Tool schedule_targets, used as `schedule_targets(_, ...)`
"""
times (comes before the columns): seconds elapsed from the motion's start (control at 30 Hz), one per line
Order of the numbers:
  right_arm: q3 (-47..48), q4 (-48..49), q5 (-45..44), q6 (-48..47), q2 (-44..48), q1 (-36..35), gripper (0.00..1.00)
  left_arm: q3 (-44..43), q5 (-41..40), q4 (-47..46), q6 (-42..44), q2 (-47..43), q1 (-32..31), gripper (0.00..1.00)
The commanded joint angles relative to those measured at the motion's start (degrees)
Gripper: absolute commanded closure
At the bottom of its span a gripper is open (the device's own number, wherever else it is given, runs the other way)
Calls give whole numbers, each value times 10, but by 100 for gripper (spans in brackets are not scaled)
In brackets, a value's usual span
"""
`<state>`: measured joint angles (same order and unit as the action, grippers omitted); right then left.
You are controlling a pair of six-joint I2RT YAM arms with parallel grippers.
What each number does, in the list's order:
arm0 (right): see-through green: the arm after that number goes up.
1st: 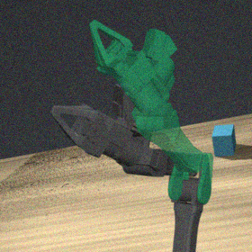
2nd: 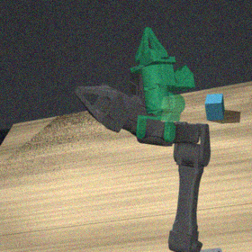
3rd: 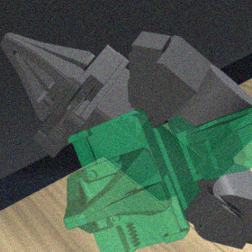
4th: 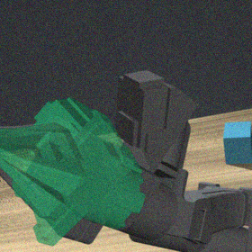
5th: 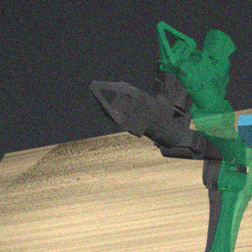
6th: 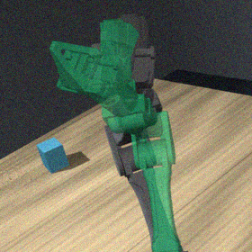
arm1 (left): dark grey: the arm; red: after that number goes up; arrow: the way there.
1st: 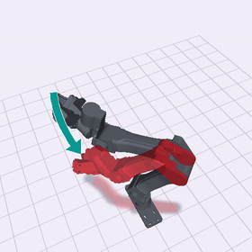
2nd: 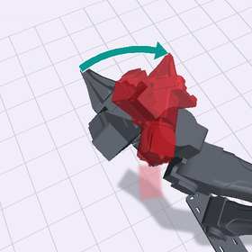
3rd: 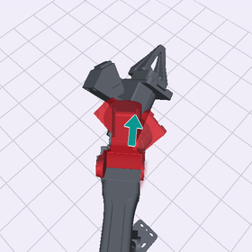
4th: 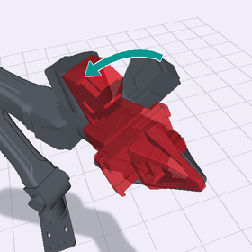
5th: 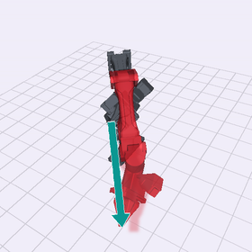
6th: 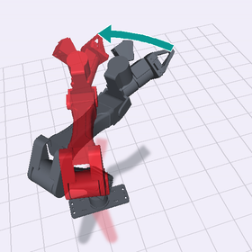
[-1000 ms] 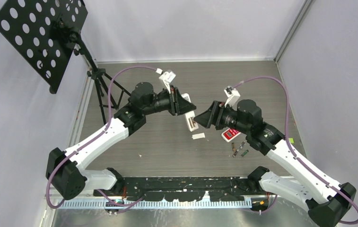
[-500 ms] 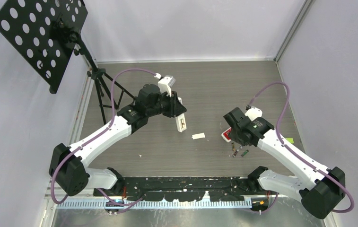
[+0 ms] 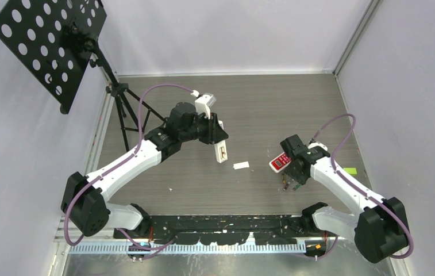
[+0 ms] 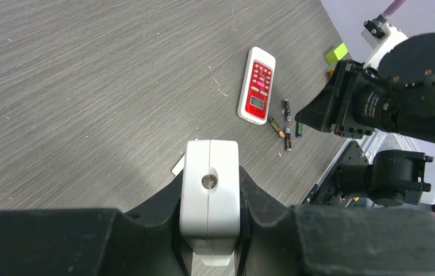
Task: Load the batteries into the remote control
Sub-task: Pick up the battery from the center of the board.
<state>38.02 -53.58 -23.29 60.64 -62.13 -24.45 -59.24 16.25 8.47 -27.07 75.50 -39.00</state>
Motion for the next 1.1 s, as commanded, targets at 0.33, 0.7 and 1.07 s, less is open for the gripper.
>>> schedule_targets(0.33,-28,117,40,-23,-54,94,59,-18,25,-29,4,13,-1,100)
schedule_targets(0.7,-33,65,1,1,5,97,58,-24,28,-28,4,14,-1,100)
schedule_targets(1.07,-45,4,-8,60,2,103,66,-14,28,-29,7,2,-2,100)
